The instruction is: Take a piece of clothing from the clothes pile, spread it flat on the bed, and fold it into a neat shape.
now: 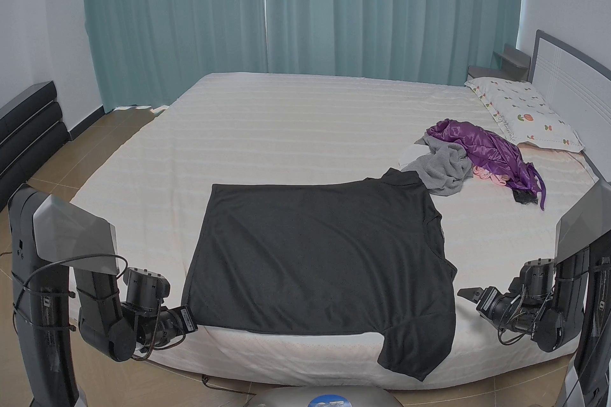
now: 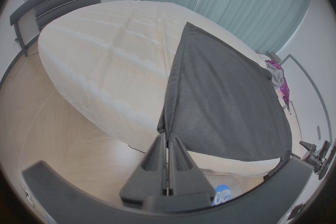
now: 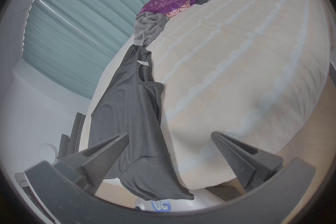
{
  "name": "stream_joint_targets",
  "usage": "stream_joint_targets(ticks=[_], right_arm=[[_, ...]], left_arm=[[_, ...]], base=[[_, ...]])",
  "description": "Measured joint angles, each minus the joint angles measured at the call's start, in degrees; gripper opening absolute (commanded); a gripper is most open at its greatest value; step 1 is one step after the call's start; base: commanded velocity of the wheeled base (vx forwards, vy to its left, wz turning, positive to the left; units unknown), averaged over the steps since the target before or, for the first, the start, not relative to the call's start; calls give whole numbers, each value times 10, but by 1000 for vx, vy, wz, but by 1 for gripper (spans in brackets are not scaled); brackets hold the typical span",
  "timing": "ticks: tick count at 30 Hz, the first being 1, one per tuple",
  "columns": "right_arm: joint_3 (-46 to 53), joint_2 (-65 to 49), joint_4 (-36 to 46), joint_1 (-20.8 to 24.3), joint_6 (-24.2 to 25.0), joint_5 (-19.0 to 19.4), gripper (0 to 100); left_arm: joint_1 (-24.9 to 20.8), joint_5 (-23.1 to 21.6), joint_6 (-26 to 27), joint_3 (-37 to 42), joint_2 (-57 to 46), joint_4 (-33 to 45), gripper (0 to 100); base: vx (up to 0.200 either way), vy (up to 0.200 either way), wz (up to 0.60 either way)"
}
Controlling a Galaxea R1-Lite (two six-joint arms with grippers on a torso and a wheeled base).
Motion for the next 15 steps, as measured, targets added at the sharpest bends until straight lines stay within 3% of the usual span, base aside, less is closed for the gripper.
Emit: stream_joint_targets(ticks=[11, 15], right_arm=[[-3, 4, 0, 0, 0, 0, 100], [-6, 5, 0, -1, 0, -4, 100]], left_arm=[[23, 16, 8, 24, -24, 7, 0], [33, 15, 38, 33, -30, 8, 0]], base=[[0, 0, 0], [0, 0, 0]])
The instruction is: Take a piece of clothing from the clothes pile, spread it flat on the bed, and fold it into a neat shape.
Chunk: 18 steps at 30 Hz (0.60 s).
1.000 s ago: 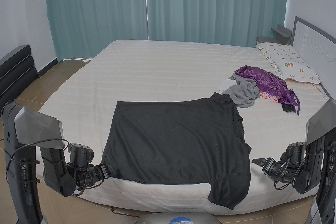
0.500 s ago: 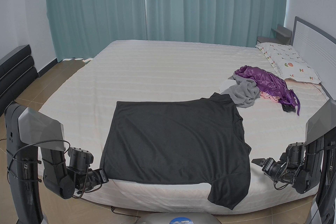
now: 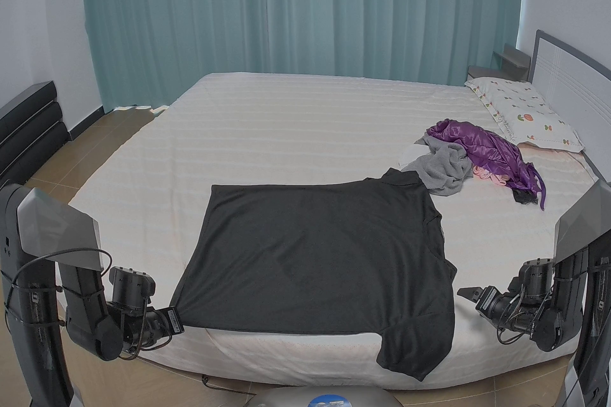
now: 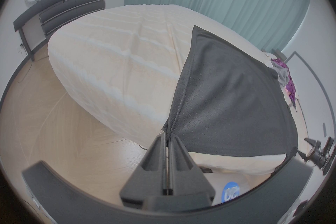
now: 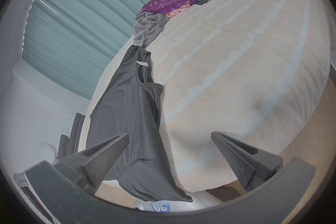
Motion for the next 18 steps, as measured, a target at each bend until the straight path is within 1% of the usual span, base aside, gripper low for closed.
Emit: stream_joint_targets(ticks=[2, 8, 13, 15, 18], right_arm=[[-3, 2, 0, -2, -2, -2, 100], [-18, 8, 0, -11, -5, -3, 100], [-26, 19, 0, -8, -11, -8, 100], [-34, 27, 0, -1, -16, -17, 100], [-46, 37, 0, 12, -19, -41, 100]], left_arm=[[8, 0, 16, 7, -2, 0, 0], [28, 0, 36, 16, -5, 1, 0], [31, 0, 45, 23, -7, 1, 0], [31, 0, 47, 24, -7, 1, 0], [32, 0, 48, 25, -7, 1, 0]], base=[[0, 0, 0], [0, 0, 0], [0, 0, 0], [0, 0, 0], [0, 0, 0]])
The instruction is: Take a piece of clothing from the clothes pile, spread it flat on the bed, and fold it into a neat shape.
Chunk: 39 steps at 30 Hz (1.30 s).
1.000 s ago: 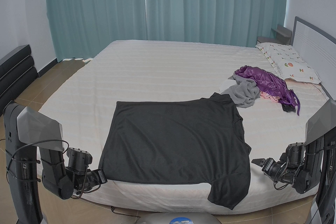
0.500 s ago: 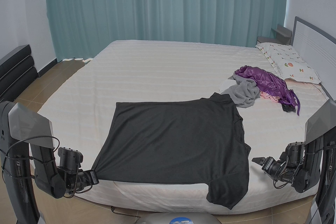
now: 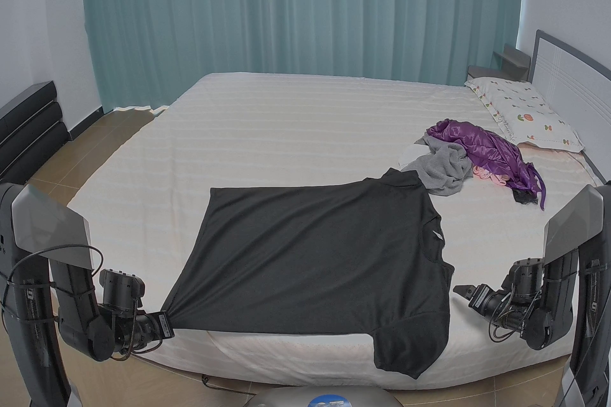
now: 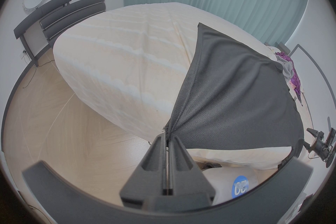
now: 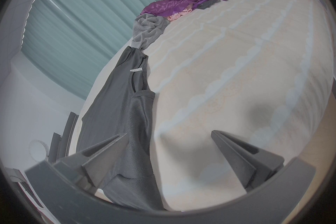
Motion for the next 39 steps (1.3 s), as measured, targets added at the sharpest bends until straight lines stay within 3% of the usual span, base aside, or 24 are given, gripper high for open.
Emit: stream_joint_targets(ticks=[8, 18, 27, 37, 38, 39], right_arm=[[-41, 18, 0, 44, -7, -16, 100], [-114, 32, 1, 41, -9, -17, 100], [-171, 44, 51, 37, -8, -15, 100], [-195, 45, 68, 38, -9, 8, 100], [-196, 46, 69, 39, -9, 11, 0], [-197, 46, 70, 39, -9, 14, 0]], left_arm=[[2, 0, 16, 8, -1, 0, 0], [41, 1, 35, -7, -10, 0, 0], [70, 0, 35, -33, -13, -1, 0], [76, -1, 35, -40, -10, 0, 0], [76, -1, 35, -40, -10, -1, 0], [76, -1, 35, -40, -9, -1, 0]], base=[[0, 0, 0], [0, 0, 0], [0, 0, 0], [0, 0, 0], [0, 0, 0], [0, 0, 0]])
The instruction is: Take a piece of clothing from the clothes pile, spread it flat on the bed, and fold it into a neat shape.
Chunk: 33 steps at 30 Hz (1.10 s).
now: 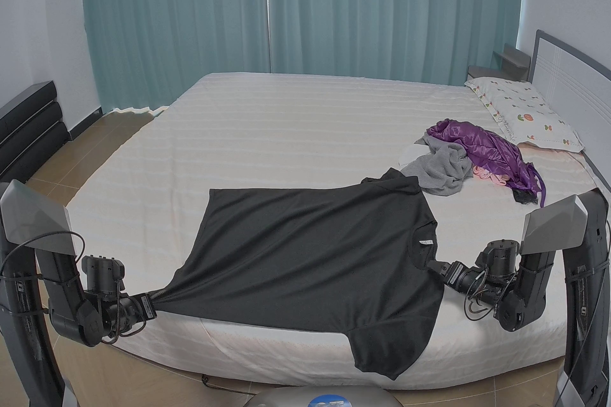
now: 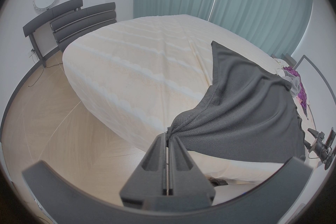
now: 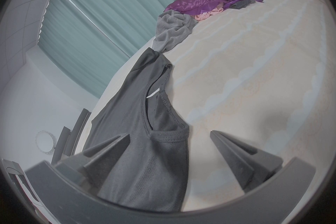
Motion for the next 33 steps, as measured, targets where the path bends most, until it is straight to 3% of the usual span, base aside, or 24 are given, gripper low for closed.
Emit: stream_joint_targets(ticks=[10, 26, 27, 33], right_arm=[[-12, -6, 43, 1, -36, 3, 0], [-100, -20, 81, -11, -39, -16, 0], [-105, -19, 85, -10, -39, -16, 100], [-112, -8, 83, -7, -39, -16, 100]], left_arm=[[-4, -1, 0, 3, 1, 0, 0], [-20, -5, -13, 0, 3, -2, 0], [-21, -5, -14, -1, 4, -3, 0], [-22, -5, -16, -4, 7, -4, 0]], base=[[0, 0, 0], [0, 0, 0], [0, 0, 0], [0, 0, 0]])
